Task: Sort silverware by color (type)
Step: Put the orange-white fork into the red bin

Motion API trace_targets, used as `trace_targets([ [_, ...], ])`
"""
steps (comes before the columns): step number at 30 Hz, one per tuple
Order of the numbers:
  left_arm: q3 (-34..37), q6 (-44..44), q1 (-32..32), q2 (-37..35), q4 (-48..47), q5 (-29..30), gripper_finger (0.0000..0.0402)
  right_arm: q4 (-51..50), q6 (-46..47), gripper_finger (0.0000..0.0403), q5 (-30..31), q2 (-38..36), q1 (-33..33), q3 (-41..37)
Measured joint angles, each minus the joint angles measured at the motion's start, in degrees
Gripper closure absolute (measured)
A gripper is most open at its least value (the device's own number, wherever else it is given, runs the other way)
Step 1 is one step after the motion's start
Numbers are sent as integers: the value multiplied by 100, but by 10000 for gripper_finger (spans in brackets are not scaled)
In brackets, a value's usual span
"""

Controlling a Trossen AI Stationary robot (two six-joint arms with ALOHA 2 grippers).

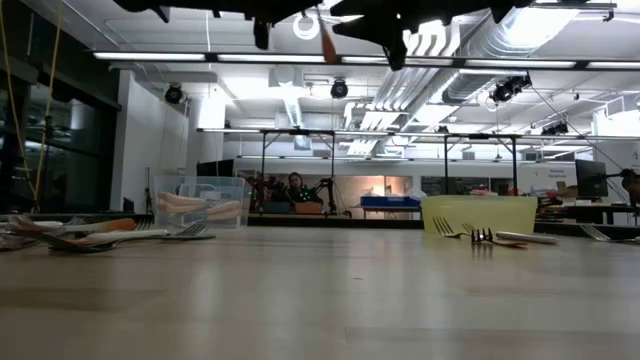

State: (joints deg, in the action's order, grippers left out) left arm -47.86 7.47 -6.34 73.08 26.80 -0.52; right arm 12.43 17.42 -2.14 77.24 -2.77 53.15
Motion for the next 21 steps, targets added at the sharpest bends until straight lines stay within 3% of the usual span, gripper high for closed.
trace_targets([
  [5, 2, -218, -121, -589, -918, -10, 401, -590, -392, 211, 57, -489, -165, 0],
  [9, 4, -313, -158, -1109, -1656, -6, 401, -1397, -576, 171, 118, -1051, -398, 0],
  [14, 342, -212, -86, -1641, -1694, 7, 401, -2201, -596, 163, 335, -1722, -680, 0],
  [21, 1000, -25, 136, -2050, -1147, 431, 401, -2072, -598, 163, 323, -2176, -795, 0],
])
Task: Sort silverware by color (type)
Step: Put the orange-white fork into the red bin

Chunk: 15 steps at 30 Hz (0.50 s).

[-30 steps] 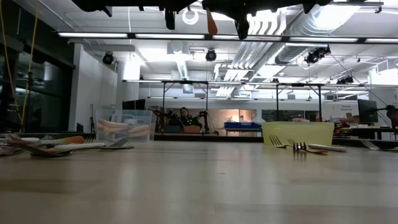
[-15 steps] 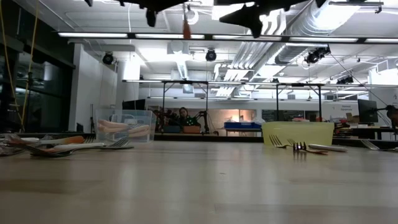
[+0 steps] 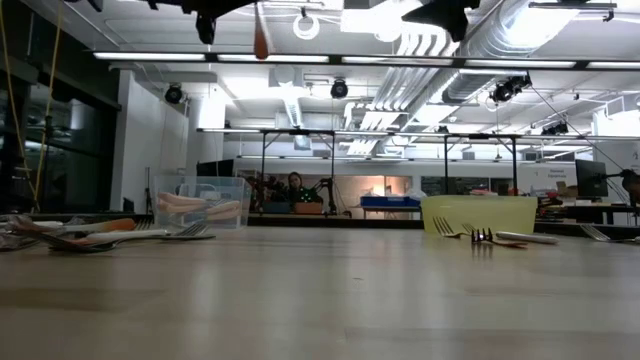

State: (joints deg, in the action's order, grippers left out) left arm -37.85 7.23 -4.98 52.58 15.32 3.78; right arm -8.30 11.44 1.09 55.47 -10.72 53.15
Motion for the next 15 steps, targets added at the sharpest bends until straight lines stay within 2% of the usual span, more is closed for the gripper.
trace_targets([
  [11, 42, 4, 14, -31, 130, 34, 401, 79, -138, 162, -27, -14, -17, 0],
  [15, 41, 263, 14, -48, 53, -58, 401, 67, -140, 162, -26, -12, -17, 0],
])
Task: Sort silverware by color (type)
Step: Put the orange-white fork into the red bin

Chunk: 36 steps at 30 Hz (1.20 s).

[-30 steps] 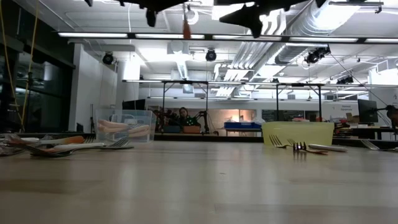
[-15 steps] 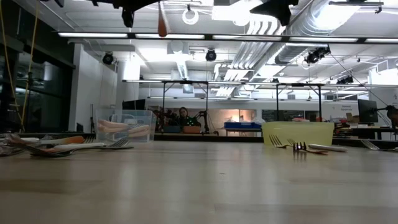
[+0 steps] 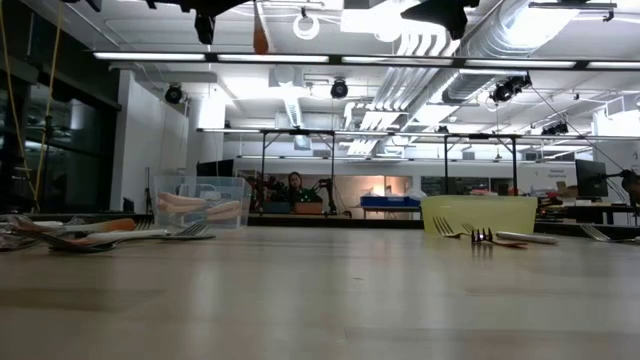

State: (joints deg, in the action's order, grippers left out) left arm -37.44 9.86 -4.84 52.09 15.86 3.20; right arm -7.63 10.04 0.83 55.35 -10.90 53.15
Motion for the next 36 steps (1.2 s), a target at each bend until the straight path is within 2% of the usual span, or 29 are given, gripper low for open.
trace_targets([
  [3, -220, 407, 37, -43, -824, -206, 401, -41, 24, 162, 1, 0, 0, 0],
  [6, -718, 844, 295, -56, -2454, -353, 401, -91, 37, 162, 1, 0, 0, 0],
  [11, -1545, 1992, 1203, 49, -5092, -411, 401, -374, 38, 162, 133, 2, 1, 0],
  [13, -1722, 2663, 1711, 109, -5676, -416, 401, -512, 34, 162, 271, 2, 0, 0],
  [16, -1754, 3740, 2541, 230, -6094, -317, 401, -627, -2, 162, 379, 2, 0, 0],
  [20, -1756, 4883, 3657, 644, -6494, 153, 401, -657, -5, 162, 519, 4, 0, 0],
  [24, -1751, 5964, 4470, 1222, -7008, 482, 401, -655, -138, 162, 519, 4, 0, 0],
  [30, -1749, 6987, 5107, 2033, -7219, 940, 401, -655, -153, 162, 521, 4, 0, 0],
  [33, -1749, 7226, 5244, 2337, -7224, 889, 401, -657, -149, 162, 521, 4, 0, 0],
  [36, -1749, 7319, 5349, 2586, -7259, 568, 401, -656, -151, 162, 521, 4, 0, 0],
])
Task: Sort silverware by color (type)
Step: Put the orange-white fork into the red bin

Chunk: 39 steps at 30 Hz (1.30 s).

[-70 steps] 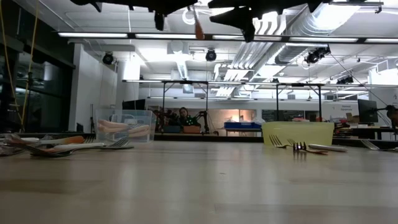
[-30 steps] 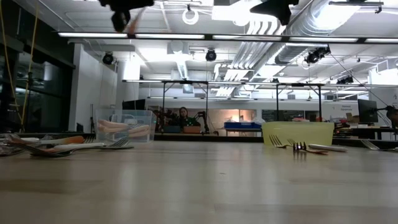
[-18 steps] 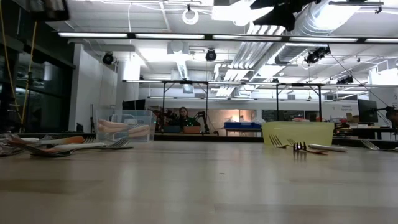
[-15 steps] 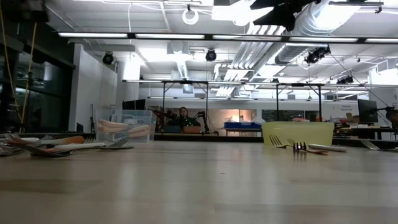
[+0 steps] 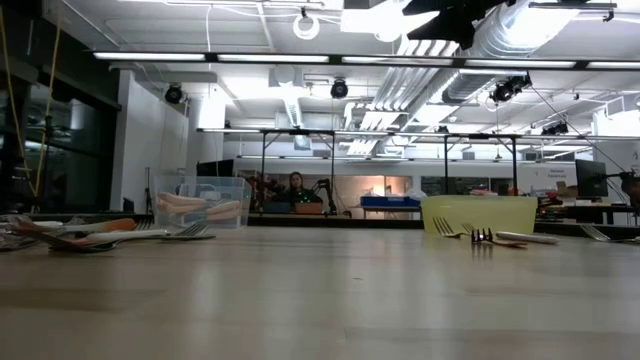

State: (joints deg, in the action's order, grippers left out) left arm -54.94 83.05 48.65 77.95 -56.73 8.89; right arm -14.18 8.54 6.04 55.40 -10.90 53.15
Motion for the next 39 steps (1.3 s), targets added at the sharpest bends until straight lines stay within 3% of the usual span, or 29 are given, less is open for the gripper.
trace_targets([
  [7, 224, 452, 223, 246, 70, -578, 401, -14, 15, 162, 0, 0, 0, 0],
  [24, 704, 323, 111, 242, 436, -411, 398, -19, 24, 162, 2, 0, 0, 0],
  [39, 704, 21, 111, 241, 430, -418, 343, -19, 14, 162, 2, 0, 0, 0],
])
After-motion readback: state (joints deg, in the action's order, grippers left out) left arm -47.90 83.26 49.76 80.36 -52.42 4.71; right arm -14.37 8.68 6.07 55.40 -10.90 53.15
